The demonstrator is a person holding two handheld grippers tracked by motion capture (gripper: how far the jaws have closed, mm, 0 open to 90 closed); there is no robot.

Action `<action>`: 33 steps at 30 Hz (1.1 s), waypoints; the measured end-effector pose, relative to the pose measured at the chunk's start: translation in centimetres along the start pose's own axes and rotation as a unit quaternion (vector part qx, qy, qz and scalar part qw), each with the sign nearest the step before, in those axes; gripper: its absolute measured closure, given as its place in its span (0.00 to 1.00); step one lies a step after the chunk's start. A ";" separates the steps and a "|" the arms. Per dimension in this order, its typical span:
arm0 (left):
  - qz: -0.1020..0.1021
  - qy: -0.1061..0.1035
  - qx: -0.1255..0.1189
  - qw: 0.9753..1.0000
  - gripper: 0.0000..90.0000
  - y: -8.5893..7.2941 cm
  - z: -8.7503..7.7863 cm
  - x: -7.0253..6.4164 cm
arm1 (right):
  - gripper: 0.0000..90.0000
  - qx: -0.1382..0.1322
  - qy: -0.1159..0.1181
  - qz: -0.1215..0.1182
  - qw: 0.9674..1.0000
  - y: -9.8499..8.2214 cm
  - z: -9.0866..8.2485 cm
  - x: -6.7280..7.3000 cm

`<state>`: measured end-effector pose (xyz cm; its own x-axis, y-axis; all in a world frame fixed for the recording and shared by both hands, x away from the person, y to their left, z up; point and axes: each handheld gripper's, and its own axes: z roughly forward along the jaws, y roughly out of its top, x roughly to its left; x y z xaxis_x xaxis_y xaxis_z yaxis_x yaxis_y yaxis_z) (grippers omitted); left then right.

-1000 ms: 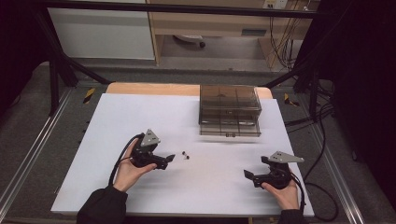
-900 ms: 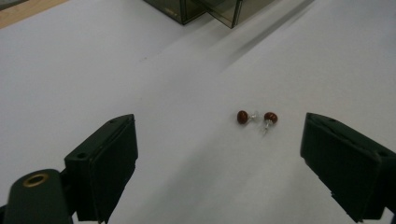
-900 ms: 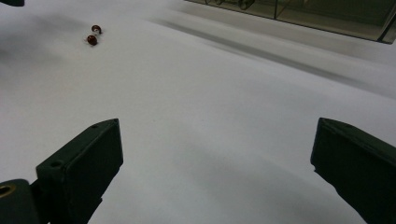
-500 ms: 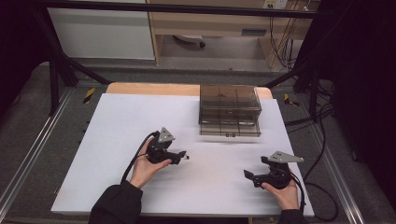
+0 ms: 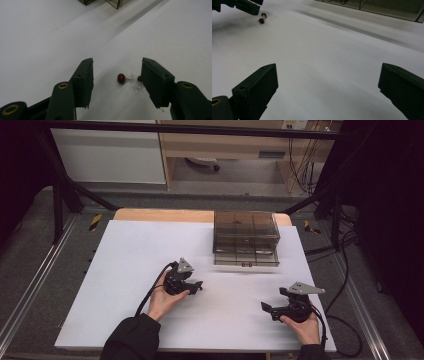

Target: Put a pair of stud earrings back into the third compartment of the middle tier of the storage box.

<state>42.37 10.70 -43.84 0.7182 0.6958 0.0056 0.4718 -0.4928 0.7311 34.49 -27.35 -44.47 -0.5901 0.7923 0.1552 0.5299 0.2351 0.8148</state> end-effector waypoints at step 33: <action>-0.006 -0.032 0.015 0.999 0.79 -0.2 1.4 -0.1 | 0.04 0.002 0.001 0.000 1.000 0.0 0.0 0.0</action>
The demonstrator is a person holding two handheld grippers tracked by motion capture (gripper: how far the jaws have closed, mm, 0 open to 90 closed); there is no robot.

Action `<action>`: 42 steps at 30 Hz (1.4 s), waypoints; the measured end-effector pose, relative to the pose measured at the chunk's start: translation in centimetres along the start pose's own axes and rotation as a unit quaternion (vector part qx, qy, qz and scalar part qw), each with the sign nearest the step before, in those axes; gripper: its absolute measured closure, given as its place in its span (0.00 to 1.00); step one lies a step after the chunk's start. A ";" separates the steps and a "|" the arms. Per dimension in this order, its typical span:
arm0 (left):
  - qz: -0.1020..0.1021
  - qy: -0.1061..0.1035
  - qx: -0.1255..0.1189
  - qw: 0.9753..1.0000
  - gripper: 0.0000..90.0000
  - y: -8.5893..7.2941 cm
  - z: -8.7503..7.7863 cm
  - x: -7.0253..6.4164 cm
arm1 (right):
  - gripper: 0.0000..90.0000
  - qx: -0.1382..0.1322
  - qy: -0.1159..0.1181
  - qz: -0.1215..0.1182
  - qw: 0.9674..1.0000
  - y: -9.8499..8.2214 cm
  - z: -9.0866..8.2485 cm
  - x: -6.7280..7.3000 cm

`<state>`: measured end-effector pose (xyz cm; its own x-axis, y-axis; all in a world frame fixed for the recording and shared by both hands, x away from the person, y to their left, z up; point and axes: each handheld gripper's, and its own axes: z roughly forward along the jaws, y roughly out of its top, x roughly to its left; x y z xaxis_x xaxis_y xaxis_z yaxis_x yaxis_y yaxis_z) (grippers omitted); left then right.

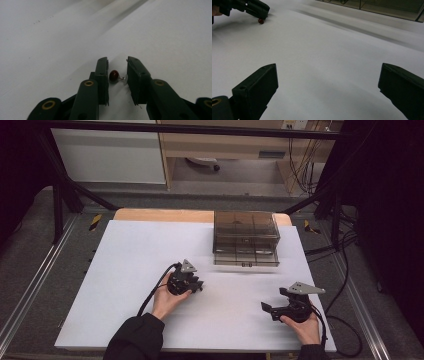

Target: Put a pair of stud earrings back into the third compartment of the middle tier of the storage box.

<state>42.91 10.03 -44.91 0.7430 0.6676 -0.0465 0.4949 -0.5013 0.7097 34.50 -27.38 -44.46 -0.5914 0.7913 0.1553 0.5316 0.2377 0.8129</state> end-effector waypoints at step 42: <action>0.017 0.000 -0.040 0.999 0.82 4.6 -0.9 -3.5 | 0.04 0.003 0.001 0.000 1.000 0.0 0.1 0.0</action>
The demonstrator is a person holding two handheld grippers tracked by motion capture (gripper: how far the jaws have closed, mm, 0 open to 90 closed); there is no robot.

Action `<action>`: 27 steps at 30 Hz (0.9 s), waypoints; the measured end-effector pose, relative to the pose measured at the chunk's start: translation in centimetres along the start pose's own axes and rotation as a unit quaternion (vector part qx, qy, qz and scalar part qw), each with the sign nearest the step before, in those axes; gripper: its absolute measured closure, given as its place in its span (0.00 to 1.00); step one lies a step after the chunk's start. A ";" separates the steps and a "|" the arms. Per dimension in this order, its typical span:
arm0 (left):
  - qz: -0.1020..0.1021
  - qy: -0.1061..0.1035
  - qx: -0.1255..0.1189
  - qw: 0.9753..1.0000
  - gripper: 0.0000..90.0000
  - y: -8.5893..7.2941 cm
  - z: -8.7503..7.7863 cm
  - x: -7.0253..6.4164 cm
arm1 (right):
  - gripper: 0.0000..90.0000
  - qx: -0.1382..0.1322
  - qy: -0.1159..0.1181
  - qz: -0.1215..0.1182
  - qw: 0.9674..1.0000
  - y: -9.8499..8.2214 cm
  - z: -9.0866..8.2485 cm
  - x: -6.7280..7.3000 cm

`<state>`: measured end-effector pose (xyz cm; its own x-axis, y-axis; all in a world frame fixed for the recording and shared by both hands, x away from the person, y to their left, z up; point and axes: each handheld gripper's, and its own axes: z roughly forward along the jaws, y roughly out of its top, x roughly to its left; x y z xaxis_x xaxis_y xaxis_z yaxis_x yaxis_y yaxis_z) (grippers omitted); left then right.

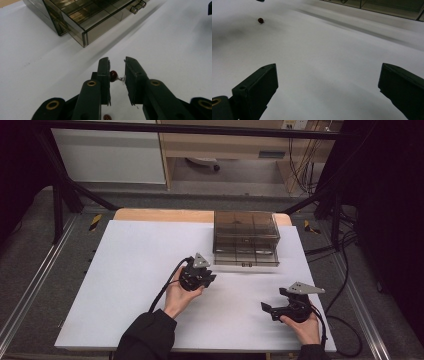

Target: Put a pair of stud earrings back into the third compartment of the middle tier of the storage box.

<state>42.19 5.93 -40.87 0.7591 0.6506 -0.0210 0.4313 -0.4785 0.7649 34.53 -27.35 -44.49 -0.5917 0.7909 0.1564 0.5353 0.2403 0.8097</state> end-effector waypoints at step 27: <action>0.008 -0.009 -0.014 1.000 0.82 5.7 3.2 -3.1 | 0.03 0.002 0.000 0.001 1.000 0.0 0.1 0.0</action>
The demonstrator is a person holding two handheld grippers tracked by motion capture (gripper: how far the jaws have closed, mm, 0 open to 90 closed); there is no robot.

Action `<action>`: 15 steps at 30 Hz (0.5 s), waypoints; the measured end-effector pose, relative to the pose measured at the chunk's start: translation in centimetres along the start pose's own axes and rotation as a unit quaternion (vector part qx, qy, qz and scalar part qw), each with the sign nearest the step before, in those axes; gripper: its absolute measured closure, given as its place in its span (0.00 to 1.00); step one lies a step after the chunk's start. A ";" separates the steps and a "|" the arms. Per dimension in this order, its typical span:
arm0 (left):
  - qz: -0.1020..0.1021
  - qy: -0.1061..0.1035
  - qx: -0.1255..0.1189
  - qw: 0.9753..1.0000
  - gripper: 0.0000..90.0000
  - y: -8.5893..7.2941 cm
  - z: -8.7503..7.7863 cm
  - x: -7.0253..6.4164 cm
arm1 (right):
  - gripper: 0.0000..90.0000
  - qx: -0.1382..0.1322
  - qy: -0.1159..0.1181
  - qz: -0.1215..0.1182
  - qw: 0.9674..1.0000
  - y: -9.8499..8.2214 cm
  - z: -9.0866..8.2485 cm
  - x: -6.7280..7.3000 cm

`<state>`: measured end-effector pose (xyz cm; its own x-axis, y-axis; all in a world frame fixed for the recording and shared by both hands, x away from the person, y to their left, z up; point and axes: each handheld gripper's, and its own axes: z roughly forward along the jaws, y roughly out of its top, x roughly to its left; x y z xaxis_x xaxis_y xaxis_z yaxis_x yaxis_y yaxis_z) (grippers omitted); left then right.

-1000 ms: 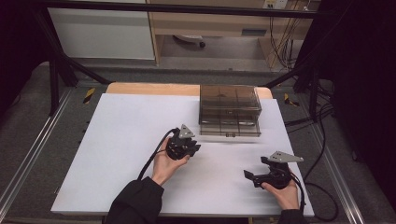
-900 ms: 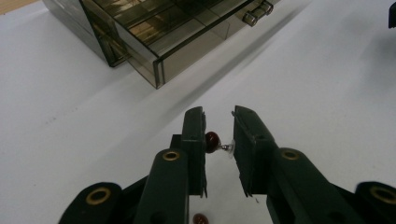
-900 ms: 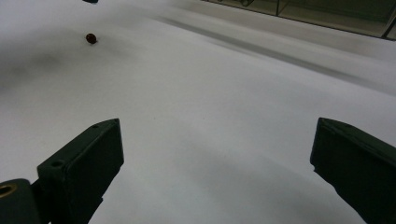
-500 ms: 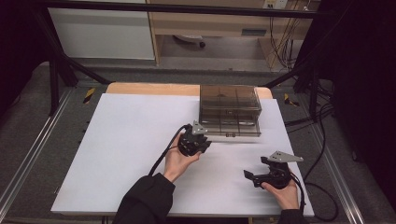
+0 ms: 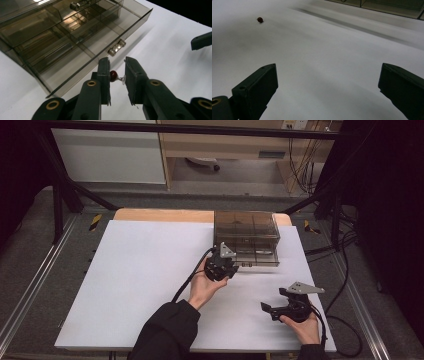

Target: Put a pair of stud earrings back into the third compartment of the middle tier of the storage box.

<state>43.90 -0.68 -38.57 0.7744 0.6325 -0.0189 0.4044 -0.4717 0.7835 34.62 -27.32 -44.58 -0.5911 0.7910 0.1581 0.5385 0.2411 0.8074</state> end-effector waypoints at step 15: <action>0.004 -0.006 -0.005 1.000 0.82 2.6 2.4 -1.2 | 0.03 -0.002 0.004 0.002 1.000 0.0 0.0 -0.1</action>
<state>45.18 -4.11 -38.01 0.7830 0.6217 -0.0204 0.3938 -0.4701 0.7899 34.62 -27.39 -44.56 -0.5938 0.7872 0.1666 0.5388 0.2352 0.8089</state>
